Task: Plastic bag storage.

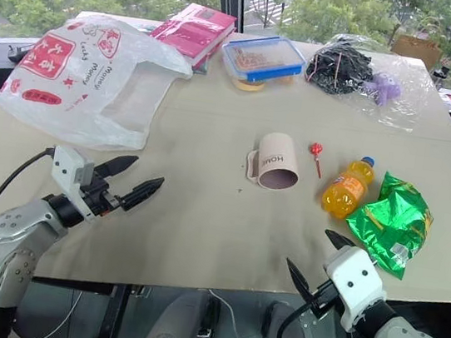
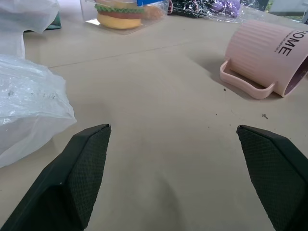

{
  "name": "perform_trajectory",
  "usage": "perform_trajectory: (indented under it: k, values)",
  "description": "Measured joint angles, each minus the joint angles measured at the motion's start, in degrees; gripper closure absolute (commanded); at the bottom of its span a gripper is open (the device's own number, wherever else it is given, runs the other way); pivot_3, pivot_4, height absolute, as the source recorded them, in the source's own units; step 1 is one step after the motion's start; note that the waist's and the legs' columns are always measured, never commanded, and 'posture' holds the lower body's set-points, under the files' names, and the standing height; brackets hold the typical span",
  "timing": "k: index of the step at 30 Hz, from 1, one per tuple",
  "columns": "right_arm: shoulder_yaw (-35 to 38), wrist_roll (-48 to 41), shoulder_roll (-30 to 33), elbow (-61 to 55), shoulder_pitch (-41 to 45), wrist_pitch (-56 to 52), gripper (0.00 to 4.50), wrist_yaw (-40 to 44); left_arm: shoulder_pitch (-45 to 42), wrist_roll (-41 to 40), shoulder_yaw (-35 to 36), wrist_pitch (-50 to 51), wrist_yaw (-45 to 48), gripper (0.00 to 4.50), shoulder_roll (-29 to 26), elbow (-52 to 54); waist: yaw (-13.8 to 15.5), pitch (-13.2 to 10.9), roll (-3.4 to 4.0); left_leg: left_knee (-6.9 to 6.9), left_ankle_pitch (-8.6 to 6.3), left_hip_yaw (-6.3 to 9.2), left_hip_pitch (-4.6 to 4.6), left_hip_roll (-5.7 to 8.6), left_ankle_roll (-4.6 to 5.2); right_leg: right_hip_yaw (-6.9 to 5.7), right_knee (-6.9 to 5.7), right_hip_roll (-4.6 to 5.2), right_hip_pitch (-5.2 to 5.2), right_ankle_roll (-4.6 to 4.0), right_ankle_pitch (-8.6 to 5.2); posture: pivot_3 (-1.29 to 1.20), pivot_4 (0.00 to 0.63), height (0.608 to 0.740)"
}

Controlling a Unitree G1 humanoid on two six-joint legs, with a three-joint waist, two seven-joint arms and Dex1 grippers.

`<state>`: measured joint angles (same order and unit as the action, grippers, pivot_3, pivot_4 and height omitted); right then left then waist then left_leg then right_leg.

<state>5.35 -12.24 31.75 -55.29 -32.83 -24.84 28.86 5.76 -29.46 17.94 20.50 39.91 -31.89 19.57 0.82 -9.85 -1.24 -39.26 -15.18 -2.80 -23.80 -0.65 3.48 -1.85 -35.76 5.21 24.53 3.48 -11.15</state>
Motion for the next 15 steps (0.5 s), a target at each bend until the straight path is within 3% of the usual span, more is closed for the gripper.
perform_trajectory:
  k: [8,15]
  values:
    - [-0.1,-1.1,-0.5,3.2,3.9,1.4,0.0,1.4,4.6,-1.5,2.6,3.1,-9.5,0.08,5.5,6.0,0.0,0.0,-0.02,0.01,0.05,0.02,0.01,-0.02,0.09,0.01,0.01,-0.01,-0.01,-0.06,0.04,0.0,0.15,0.74]
    - [0.1,-4.3,-0.6,2.9,9.7,2.8,0.0,2.2,1.0,-5.9,6.4,8.9,-20.4,0.08,10.1,6.3,0.0,0.0,-0.09,-0.02,0.08,0.01,0.03,0.01,0.15,0.01,0.0,-0.03,-0.06,-0.15,0.11,0.0,0.15,0.74]
